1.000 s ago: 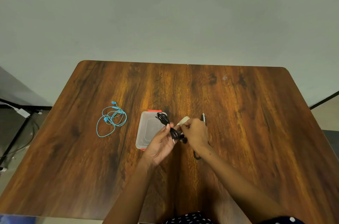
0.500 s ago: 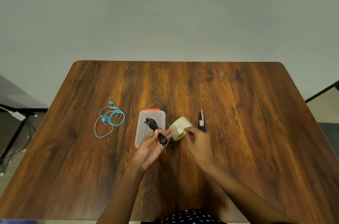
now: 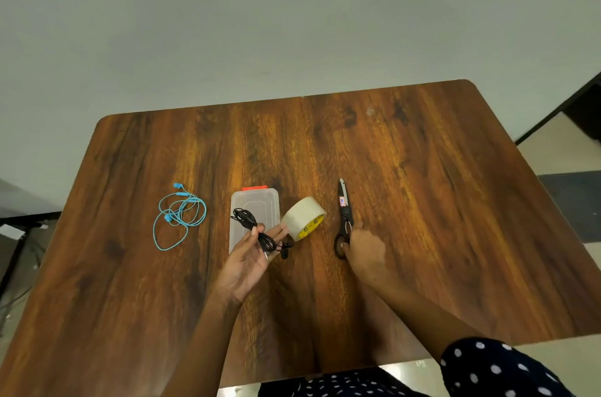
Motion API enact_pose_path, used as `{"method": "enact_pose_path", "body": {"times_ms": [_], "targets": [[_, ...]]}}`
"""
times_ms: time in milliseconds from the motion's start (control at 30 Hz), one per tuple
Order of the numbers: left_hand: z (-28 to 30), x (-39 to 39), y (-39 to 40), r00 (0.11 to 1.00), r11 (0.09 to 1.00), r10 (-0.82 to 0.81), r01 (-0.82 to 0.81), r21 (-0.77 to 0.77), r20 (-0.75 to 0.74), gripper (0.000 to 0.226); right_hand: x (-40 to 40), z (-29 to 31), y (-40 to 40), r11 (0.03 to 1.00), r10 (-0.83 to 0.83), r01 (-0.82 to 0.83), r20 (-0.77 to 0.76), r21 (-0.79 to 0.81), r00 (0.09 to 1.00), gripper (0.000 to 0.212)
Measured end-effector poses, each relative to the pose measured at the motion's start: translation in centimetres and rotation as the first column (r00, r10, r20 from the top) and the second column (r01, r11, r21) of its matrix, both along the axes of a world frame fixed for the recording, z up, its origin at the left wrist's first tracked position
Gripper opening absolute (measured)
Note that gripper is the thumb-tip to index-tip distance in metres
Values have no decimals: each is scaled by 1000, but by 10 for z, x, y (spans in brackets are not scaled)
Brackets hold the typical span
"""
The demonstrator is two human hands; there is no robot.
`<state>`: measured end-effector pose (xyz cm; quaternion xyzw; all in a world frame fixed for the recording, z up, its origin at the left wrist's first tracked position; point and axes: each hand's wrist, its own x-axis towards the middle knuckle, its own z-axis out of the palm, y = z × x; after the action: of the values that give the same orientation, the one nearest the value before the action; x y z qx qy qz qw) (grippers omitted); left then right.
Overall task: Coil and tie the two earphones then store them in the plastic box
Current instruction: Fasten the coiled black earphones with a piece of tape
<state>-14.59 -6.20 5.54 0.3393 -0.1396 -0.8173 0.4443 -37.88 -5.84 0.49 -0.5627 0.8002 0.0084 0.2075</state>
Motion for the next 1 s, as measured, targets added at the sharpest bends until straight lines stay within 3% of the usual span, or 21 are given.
{"method": "enact_pose_path", "body": {"times_ms": [100,167,233,333,433,567,667,900,1000], "targets": [[0,-2,0,1000,1000,-9,9,-6,28,31,-4,7,-5,998,-53,51,92,28,994,35],[0,-1,1,1000,1000,-9,10,-11,30,31,-14,13,-8,992,-125,111,335,60,934,30],[-1,0,2,1000,1000,-1,2,-7,22,31,-23,23,-9,962,-275,213,637,174,721,24],[-2,1,4,1000,1000,12,-12,-15,29,32,-36,41,-5,878,-452,297,856,376,250,30],[-2,1,4,999,999,21,-20,-32,34,31,-52,48,0,889,-403,254,914,380,43,36],[-5,1,6,999,999,22,-22,-35,23,30,-64,51,7,926,-347,126,934,356,-87,51],[-6,1,8,999,999,35,-35,-32,4,29,-67,50,10,939,-344,-43,927,341,-149,77],[-12,1,10,997,998,63,-64,-22,-45,23,-65,49,22,881,-394,-347,904,322,-163,73],[-13,1,10,996,997,72,-73,-14,-51,22,-63,46,33,838,-427,-406,901,363,-76,80]]}}
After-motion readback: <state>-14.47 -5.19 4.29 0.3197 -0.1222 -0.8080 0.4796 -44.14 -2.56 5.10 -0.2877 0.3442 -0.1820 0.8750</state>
